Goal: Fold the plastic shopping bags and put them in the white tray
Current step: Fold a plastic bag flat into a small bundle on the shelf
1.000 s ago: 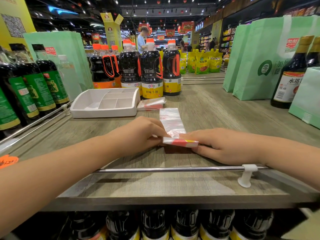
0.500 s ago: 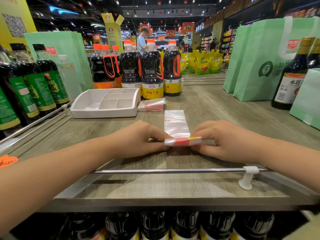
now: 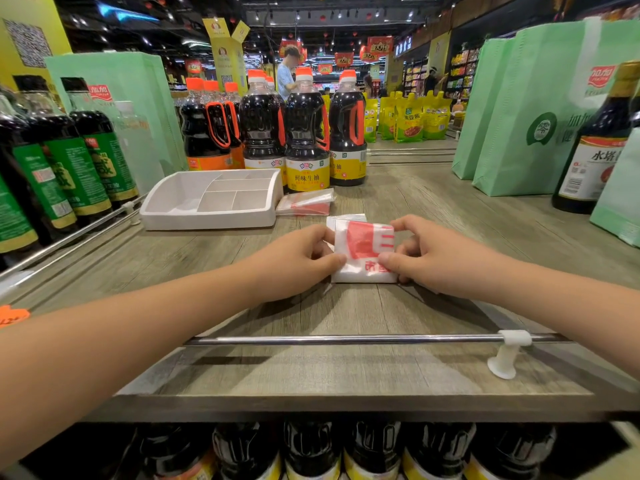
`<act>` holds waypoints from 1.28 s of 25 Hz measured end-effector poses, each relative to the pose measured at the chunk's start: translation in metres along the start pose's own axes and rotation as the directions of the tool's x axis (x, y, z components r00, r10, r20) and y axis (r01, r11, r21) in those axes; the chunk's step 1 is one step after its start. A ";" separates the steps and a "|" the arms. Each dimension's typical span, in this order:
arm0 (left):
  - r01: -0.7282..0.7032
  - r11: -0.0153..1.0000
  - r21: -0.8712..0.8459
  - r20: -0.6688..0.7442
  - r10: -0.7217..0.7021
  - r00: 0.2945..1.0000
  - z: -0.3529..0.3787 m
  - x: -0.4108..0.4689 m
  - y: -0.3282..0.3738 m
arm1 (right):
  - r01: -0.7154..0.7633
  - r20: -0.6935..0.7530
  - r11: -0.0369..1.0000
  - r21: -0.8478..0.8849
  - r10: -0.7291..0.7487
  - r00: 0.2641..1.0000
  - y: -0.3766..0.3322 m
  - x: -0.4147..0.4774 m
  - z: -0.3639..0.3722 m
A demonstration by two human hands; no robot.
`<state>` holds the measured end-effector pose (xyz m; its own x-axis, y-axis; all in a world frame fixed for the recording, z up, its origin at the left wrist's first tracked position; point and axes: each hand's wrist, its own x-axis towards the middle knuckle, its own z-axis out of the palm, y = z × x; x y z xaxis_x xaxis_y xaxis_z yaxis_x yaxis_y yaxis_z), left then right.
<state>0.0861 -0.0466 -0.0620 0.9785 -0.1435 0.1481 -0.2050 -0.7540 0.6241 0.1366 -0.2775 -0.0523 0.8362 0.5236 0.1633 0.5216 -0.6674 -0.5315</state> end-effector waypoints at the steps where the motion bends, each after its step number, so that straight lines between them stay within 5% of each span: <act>1: 0.005 1.000 0.028 -0.024 -0.004 1.000 0.002 0.001 0.001 | 0.009 -0.010 0.999 -0.046 -0.010 1.000 0.000 0.001 0.002; 5: -0.005 0.987 0.160 -0.080 0.018 0.997 0.005 0.002 0.005 | 0.072 0.017 0.967 -0.245 -0.070 0.997 0.002 0.003 0.006; 20: -0.035 0.932 0.361 0.048 0.019 0.999 -0.003 -0.004 0.005 | 0.168 0.173 0.898 -0.406 -0.105 0.979 -0.008 -0.006 0.003; 32: -0.171 0.918 0.357 0.104 0.143 0.984 -0.017 -0.010 -0.007 | 0.234 0.218 0.922 -0.310 -0.171 0.961 -0.004 -0.009 -0.002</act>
<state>0.0774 -0.0294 -0.0549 0.9360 -0.3158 0.1557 -0.3481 -0.8967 0.2736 0.1275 -0.2811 -0.0502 0.6775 0.7325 0.0670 0.7290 -0.6565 -0.1941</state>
